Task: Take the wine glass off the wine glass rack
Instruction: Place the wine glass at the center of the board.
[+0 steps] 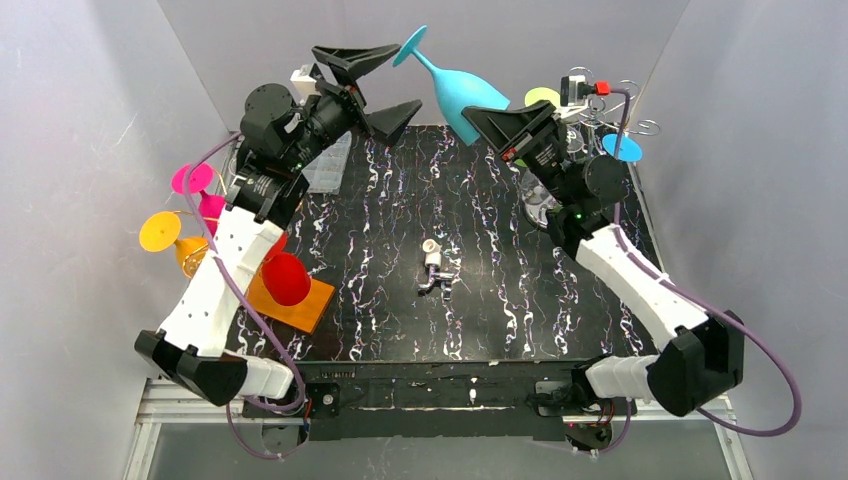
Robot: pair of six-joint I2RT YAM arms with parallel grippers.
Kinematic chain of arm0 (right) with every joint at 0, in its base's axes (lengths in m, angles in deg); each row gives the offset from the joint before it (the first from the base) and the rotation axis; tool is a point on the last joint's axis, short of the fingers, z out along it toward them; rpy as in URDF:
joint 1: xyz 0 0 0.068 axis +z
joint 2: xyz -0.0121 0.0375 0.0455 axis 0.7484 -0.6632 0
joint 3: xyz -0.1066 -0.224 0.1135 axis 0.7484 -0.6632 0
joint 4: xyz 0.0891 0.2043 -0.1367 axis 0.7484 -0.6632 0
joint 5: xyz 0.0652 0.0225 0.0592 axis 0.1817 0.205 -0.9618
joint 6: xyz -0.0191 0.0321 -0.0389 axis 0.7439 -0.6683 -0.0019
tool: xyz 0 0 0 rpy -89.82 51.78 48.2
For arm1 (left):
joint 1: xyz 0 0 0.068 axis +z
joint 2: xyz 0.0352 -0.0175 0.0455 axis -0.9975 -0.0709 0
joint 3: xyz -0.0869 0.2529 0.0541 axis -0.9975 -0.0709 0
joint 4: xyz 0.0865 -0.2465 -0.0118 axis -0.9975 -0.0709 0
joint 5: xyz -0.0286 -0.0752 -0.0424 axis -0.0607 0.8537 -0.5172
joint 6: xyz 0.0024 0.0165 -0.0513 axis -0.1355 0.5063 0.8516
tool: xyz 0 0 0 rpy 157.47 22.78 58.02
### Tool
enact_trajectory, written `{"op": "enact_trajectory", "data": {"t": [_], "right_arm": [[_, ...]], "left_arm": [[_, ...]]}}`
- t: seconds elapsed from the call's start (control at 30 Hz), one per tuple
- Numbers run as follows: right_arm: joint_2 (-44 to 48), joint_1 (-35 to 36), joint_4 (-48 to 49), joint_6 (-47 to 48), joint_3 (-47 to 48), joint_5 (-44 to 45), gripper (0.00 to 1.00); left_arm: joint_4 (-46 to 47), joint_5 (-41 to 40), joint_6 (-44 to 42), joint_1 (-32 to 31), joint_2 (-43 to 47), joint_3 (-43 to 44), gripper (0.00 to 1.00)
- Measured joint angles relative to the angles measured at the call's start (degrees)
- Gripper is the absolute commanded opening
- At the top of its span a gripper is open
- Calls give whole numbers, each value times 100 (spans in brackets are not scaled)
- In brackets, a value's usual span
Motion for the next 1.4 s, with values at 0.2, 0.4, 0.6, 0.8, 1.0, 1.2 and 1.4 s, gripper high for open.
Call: {"op": "enact_trajectory", "data": {"t": [0.2,0.4,0.6,0.8,1.0,1.2,1.4], "right_arm": [[247,0,-3571,1593,1593,457,1],[-1233,435,-7482,3095,3849,807,1],[-3602,2074,-10048,3956,6236,1888,1],[-4642,2522,-10944,4210,6832,2302,1],[-5038,2553,-11501,4376,6843,2557,1],[-5206,2549,-11855,4531,6985,2796,1],[-5348,2549,-12037,4642,7114,2813,1]], "left_arm": [[-1615,-2,-2048,0,372,461,98],[-3838,-229,-5088,0,662,1263,98],[-5031,-1508,-7012,-48,1932,1266,98],[-5501,-2437,-7775,-48,2710,1340,98],[-5807,-2975,-8137,-48,2813,1311,98],[-5963,-3187,-8264,-48,2822,1169,98],[-5978,-3346,-8319,-48,2828,1137,98]]}}
